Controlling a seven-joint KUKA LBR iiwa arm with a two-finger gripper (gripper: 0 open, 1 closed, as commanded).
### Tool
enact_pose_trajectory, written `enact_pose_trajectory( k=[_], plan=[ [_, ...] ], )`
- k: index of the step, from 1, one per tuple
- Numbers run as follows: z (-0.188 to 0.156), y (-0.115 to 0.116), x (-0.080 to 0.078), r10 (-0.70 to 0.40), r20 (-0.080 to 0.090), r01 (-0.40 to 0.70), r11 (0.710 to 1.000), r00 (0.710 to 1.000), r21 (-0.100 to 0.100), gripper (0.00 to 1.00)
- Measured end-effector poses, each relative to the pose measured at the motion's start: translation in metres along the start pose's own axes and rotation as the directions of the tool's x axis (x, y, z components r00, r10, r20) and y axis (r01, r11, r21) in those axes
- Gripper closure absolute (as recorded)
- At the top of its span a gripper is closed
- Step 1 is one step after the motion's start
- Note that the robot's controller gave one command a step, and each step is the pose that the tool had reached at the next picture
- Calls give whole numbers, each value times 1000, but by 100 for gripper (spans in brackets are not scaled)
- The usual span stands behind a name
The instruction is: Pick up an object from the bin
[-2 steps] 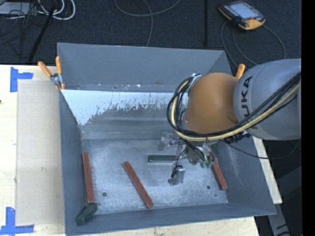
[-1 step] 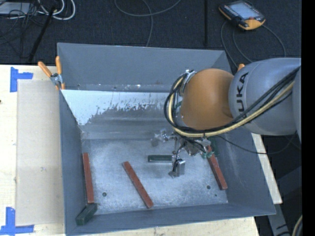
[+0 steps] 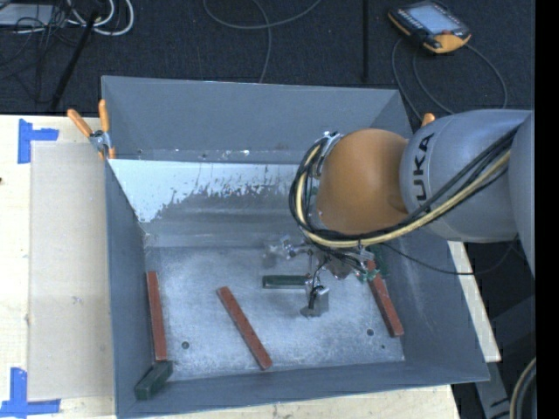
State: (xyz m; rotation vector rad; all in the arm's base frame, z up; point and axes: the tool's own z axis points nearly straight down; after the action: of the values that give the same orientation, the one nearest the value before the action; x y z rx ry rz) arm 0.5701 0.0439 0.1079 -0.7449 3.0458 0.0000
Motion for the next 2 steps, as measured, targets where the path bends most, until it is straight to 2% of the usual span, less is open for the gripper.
enact_pose_trajectory(
  k=[1, 2],
  plan=[
    [-36, -2, 14, -73, -14, 72, 997, 997, -7, 0],
    [-37, -5, -20, -186, 10, 186, 983, 983, 8, 0]
  ],
)
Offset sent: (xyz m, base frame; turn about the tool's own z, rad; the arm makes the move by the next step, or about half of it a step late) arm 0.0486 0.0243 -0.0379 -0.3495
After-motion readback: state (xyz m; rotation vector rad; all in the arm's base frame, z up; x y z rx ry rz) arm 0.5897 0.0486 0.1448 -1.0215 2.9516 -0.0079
